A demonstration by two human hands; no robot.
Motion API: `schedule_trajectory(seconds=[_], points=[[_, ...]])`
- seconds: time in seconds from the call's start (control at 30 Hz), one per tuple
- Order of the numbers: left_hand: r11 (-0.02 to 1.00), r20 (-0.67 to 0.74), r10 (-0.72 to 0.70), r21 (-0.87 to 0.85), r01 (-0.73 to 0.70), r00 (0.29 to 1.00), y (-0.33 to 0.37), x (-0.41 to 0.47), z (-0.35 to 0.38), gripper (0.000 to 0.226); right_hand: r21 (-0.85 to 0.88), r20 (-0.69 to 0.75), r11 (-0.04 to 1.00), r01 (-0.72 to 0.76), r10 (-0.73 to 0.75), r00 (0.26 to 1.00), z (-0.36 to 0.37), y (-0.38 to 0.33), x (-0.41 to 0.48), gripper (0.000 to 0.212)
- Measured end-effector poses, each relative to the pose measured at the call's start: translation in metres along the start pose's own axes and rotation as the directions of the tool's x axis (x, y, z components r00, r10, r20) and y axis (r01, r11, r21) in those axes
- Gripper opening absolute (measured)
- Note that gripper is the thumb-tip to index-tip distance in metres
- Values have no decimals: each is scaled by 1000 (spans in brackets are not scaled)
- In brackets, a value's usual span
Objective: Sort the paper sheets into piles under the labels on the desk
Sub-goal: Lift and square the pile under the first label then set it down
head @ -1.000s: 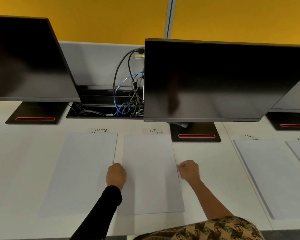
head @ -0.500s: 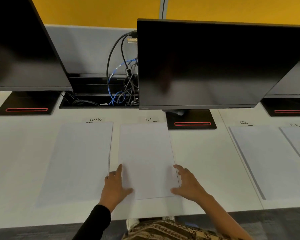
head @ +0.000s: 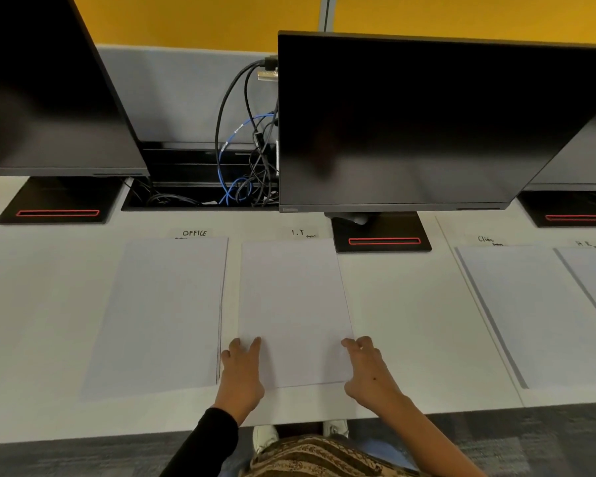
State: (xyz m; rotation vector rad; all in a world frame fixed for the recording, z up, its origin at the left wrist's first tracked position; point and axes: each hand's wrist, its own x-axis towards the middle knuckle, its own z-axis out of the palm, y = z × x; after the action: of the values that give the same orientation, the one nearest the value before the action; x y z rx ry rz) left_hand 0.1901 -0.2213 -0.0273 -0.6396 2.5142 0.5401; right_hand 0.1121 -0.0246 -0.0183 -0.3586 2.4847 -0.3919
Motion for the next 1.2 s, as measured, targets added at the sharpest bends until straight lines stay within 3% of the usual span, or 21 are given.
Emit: schedule_trajectory(seconds=[0.43, 0.6, 0.8, 0.97, 1.2], points=[[998, -35, 24, 51, -23, 999, -2, -1, 0, 75, -1, -22, 1000, 1, -1, 1000, 2, -1, -1, 70], [999, -39, 28, -34, -30, 999, -4, -2, -3, 80, 39, -16, 999, 3, -3, 1000, 0, 1, -2, 84], [970, 51, 8, -242, 5, 999, -8, 1, -17, 99, 28, 25, 1000, 0, -1, 1000, -10, 2, -1, 94], [945, -41, -45, -325, 29, 998, -15, 7, -32, 84, -74, -12, 994, 76, -77, 997, -31, -11, 6, 77], [887, -173, -169, -455, 73, 970, -22, 17, -61, 65, -44, -49, 978, 203, -205, 978, -52, -40, 18, 53]])
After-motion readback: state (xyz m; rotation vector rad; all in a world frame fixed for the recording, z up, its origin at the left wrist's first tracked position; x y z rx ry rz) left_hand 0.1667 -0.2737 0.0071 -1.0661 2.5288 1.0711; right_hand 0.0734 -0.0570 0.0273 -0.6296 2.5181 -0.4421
